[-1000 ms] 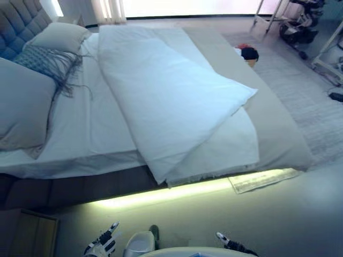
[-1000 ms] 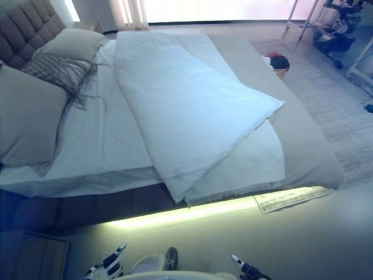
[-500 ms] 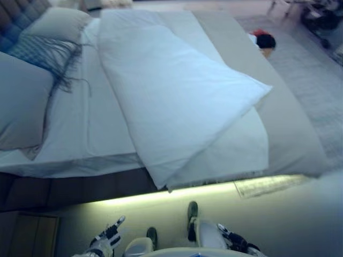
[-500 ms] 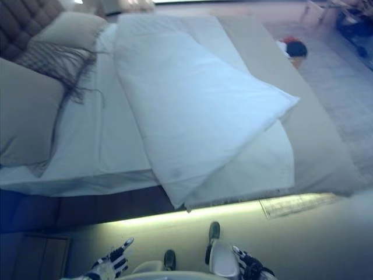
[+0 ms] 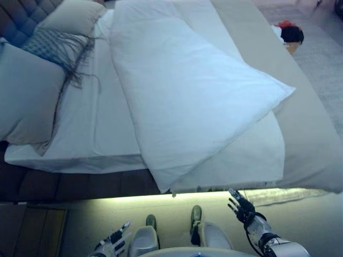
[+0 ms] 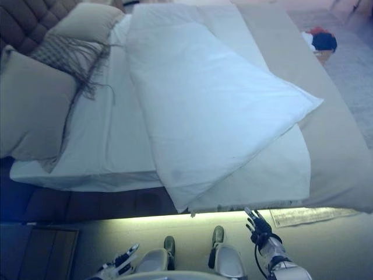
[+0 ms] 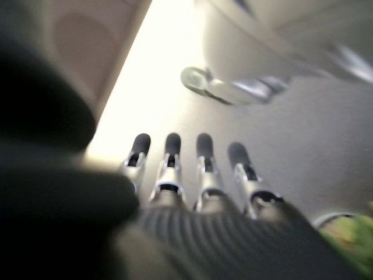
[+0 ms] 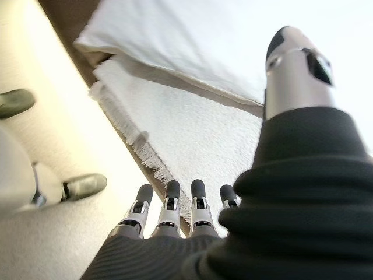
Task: Make the bed neatly
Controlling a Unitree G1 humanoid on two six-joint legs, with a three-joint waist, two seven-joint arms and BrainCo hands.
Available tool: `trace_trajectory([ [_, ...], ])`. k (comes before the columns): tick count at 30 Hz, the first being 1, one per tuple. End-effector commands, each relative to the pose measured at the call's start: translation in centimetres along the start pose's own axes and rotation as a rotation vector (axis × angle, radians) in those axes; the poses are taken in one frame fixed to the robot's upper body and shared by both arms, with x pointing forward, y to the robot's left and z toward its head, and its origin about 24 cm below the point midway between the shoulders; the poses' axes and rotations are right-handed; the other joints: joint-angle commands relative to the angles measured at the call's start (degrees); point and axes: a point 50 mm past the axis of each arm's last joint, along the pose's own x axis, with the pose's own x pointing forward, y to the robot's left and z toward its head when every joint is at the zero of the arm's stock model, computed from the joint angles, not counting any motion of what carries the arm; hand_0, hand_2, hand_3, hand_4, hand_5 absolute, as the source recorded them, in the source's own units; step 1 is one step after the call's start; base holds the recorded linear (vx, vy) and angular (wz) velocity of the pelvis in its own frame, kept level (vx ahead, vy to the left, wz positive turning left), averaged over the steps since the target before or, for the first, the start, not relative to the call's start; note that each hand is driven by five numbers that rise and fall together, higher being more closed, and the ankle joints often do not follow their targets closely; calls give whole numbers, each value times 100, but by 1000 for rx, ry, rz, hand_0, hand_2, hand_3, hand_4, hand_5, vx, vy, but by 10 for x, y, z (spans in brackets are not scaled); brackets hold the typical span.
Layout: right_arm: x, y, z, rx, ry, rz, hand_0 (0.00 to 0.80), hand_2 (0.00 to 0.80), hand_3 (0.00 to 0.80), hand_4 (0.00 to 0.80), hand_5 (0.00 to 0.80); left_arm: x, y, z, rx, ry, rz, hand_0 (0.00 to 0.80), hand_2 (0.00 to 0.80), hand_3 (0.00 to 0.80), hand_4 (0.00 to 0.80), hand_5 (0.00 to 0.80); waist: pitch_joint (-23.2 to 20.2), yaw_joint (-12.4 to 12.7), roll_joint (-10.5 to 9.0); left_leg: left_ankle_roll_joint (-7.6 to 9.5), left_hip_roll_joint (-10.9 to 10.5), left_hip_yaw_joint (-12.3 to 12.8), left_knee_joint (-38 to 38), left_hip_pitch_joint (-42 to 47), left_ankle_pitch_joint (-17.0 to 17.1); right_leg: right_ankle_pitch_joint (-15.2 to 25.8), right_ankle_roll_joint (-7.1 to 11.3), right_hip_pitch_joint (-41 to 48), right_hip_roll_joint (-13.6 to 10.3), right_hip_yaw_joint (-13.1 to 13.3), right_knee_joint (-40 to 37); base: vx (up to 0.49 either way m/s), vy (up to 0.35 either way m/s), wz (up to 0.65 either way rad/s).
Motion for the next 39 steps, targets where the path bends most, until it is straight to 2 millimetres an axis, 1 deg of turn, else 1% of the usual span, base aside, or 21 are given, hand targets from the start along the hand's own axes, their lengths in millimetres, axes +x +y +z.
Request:
trace_trajectory([
  [1, 11, 21, 48, 152, -214, 31, 0, 0, 0, 0, 0, 0, -1, 24, 6, -50, 8, 0, 0, 0, 0, 0, 194, -39, -66, 20, 1, -290, 782, -703, -77, -463, 515, 20, -449, 240, 574, 7, -78, 2],
  [2, 15, 31, 67, 215, -249, 41, 0, 0, 0, 0, 0, 0, -5, 37, -7, -75, 2, 0, 0, 0, 0, 0, 284, -31, -89, 32, -10, -301, 982, -886, -145, -461, 515, -104, -469, 285, 641, -41, -66, -2],
  [5, 18, 44, 107, 296, -335, 37, 0, 0, 0, 0, 0, -2, -16, 57, -36, -110, -18, 0, 0, 0, 0, 0, 461, -13, -62, 22, 3, -321, 1226, -1192, -202, -464, 495, -357, -484, 313, 780, -39, -50, -7],
  [6, 18, 47, 119, 306, -357, 36, 0, 0, 0, 0, 0, -2, -18, 62, -37, -119, -23, 0, 0, 0, 0, 0, 514, -9, -50, 24, 5, -315, 1295, -1270, -218, -467, 492, -427, -496, 316, 825, -9, -46, -8],
  [7, 18, 48, 126, 308, -370, 36, 0, 0, 0, 0, 0, -3, -19, 66, -42, -124, -26, 0, 0, 0, 0, 0, 550, -9, -44, 22, 11, -307, 1325, -1320, -224, -470, 488, -467, -504, 311, 843, -8, -60, -10],
  [10, 14, 56, 166, 295, -447, 29, 0, 0, 0, 0, 0, -6, -27, 86, -59, -141, -45, 0, 0, 0, 0, 0, 790, 12, 7, 17, 32, -250, 1488, -1628, -229, -480, 484, -764, -561, 226, 1014, -23, -68, -8],
  [12, 9, 57, 185, 276, -485, 30, 0, 0, 0, 0, 0, -7, -29, 93, -76, -147, -51, 0, 0, 0, 0, 0, 943, 41, 31, -12, 97, -193, 1640, -1800, -263, -535, 491, -923, -619, 114, 1188, -8, -66, -7],
  [14, 5, 59, 204, 268, -514, 38, 0, 0, 0, 0, 0, -9, -30, 103, -85, -159, -59, 0, 0, 0, 0, 0, 1085, 66, 47, -15, 113, -182, 1762, -2010, -259, -551, 498, -1135, -660, 66, 1329, 7, -63, -7],
  [16, -1, 64, 222, 250, -542, 41, 0, 0, 0, 0, 0, -12, -33, 113, -93, -177, -68, 0, 0, 0, 0, 0, 1217, 79, 53, 6, 77, -232, 1838, -2234, -239, -566, 499, -1391, -656, 112, 1485, -8, -67, -8],
  [19, -10, 73, 250, 250, -593, 53, 0, 0, 0, 0, 0, -18, -40, 134, -106, -223, -98, 0, 0, 0, 0, 0, 1447, 70, 70, 34, 67, -253, 1932, -2577, -191, -603, 466, -1773, -630, 168, 1709, -23, -62, -4],
  [21, -16, 76, 263, 241, -626, 73, 0, 0, 0, 0, 0, -19, -42, 137, -116, -204, -112, 0, 0, 0, 0, 0, 1550, 75, 87, 62, 62, -252, 1969, -2733, -168, -628, 446, -1966, -623, 187, 1838, -19, -74, 3],
  [22, -21, 79, 274, 252, -655, 77, 0, 0, 0, 0, 0, -18, -49, 132, -103, -230, -113, 0, 0, 0, 0, 0, 1623, 155, 71, 88, 13, -285, 1998, -2845, -183, -677, 432, -2089, -626, 156, 1934, -9, -105, 5],
  [24, -25, 82, 280, 236, -678, 81, 0, 0, 0, 0, 0, -15, -51, 124, -112, -240, -111, 0, 0, 0, 0, 0, 1623, 167, 91, 79, -8, -350, 1979, -3024, -138, -686, 444, -2278, -591, 156, 2019, 15, -74, 6],
  [25, -27, 87, 285, 234, -699, 79, 0, 0, 0, 0, 0, -16, -52, 126, -120, -303, -115, 0, 0, 0, 0, 0, 1623, 177, 103, 103, -7, -355, 2017, -3189, -127, -697, 419, -2447, -591, 153, 2098, 18, -74, 9],
  [26, -30, 88, 290, 242, -716, 76, 0, 0, 0, 0, 0, -16, -52, 124, -117, -315, -118, 0, 0, 0, 0, 0, 1623, 208, 116, 124, -15, -370, 2055, -3287, -142, -733, 382, -2542, -595, 155, 2164, 16, -70, 12],
  [28, -38, 92, 302, 252, -761, 68, 0, 0, 0, 0, 0, -15, -52, 119, -121, -328, -130, 0, 0, 0, 0, 0, 1623, 252, 171, 145, -56, -445, 2105, -3497, -117, -715, 385, -2776, -604, 163, 2263, 63, -44, 14],
  [29, -41, 94, 307, 255, -778, 66, 0, 0, 0, 0, 0, -15, -53, 118, -120, -327, -129, 0, 0, 0, 0, 0, 1623, 269, 195, 128, -55, -482, 2174, -3494, -279, -866, 437, -2810, -603, 211, 2379, 121, -32, 16],
  [31, -49, 96, 320, 238, -803, 62, 0, 0, 0, 0, 0, -15, -55, 120, -121, -319, -121, 0, 0, 0, 0, 0, 1623, 290, 221, 162, -69, -486, 2352, -3678, -360, -903, 417, -3004, -613, 240, 2523, 88, -11, 15],
  [35, -64, 107, 341, 194, -845, 83, 0, 0, 0, 0, 0, -17, -53, 129, -141, -304, -86, 0, 0, 0, 0, 0, 1623, 308, 242, 212, -43, -548, 2537, -4040, -365, -990, 347, -3424, -584, 328, 2882, 50, 12, 9],
  [37, -70, 111, 349, 173, -852, 99, 0, 0, 0, 0, 0, -18, -50, 133, -157, -298, -75, 0, 0, 0, 0, 0, 1623, 313, 253, 223, -38, -592, 2645, -4236, -356, -1049, 314, -3625, -562, 385, 3095, 62, 31, 5],
  [39, -71, 115, 352, 149, -841, 114, 0, 0, 0, 0, 0, -19, -49, 137, -164, -294, -72, 0, 0, 0, 0, 0, 1623, 315, 257, 232, -28, -613, 2735, -4387, -349, -1076, 285, -3769, -550, 418, 3235, 63, 23, 0],
])
